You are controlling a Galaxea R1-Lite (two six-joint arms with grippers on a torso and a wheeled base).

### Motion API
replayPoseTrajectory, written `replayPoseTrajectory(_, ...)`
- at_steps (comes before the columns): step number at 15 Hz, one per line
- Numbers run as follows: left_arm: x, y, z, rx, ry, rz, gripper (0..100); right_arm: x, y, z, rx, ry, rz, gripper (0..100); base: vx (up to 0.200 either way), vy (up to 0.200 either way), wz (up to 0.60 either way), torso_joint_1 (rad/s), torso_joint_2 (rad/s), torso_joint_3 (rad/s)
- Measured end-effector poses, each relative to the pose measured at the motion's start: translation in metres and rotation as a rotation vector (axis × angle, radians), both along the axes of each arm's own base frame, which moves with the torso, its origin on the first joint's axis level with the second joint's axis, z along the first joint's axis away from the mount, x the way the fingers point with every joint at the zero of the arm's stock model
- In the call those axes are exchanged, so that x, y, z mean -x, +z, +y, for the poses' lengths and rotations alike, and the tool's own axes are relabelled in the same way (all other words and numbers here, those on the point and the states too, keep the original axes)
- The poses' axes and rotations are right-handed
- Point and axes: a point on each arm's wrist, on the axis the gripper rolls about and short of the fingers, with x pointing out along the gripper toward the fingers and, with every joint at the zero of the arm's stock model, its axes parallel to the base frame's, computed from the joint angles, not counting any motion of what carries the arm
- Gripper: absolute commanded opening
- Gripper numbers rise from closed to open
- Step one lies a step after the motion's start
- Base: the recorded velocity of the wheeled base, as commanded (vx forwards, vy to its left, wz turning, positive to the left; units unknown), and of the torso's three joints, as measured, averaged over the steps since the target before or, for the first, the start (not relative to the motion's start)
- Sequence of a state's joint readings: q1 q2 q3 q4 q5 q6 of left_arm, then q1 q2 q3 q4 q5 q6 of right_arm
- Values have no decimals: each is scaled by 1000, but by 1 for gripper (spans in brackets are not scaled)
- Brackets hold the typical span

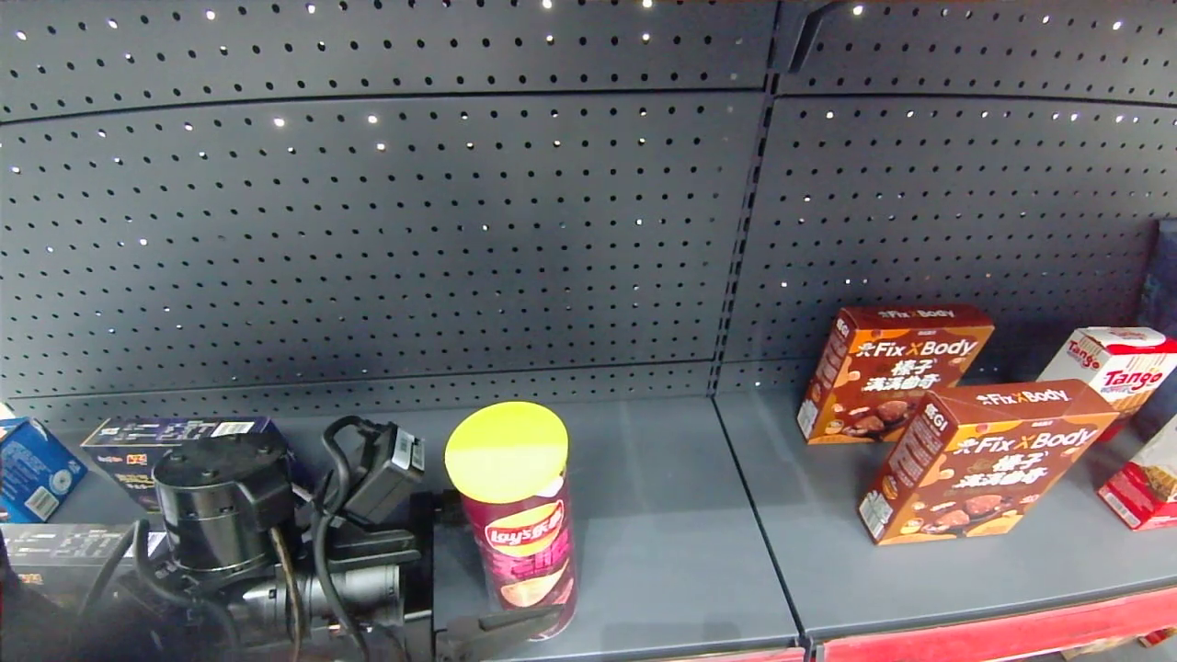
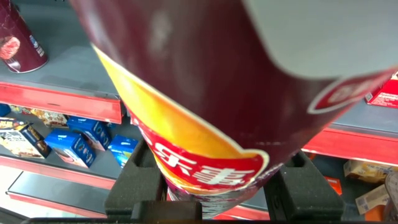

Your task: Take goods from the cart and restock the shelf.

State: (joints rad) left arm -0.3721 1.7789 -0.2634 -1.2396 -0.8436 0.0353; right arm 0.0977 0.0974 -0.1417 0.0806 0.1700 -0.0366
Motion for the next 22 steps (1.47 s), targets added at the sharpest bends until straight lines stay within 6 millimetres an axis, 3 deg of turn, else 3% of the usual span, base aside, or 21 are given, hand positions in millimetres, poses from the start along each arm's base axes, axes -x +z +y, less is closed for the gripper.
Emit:
replayPoseTrajectory(12, -3, 1, 27, -7, 112, -5, 100, -2, -6, 0, 2, 5, 21, 0, 0, 0, 0, 0, 0, 0)
replayPoseTrajectory(22, 4, 7, 24, 1, 93, -30, 100, -2, -7, 0, 2, 9, 24, 0, 0, 0, 0, 0, 0, 0)
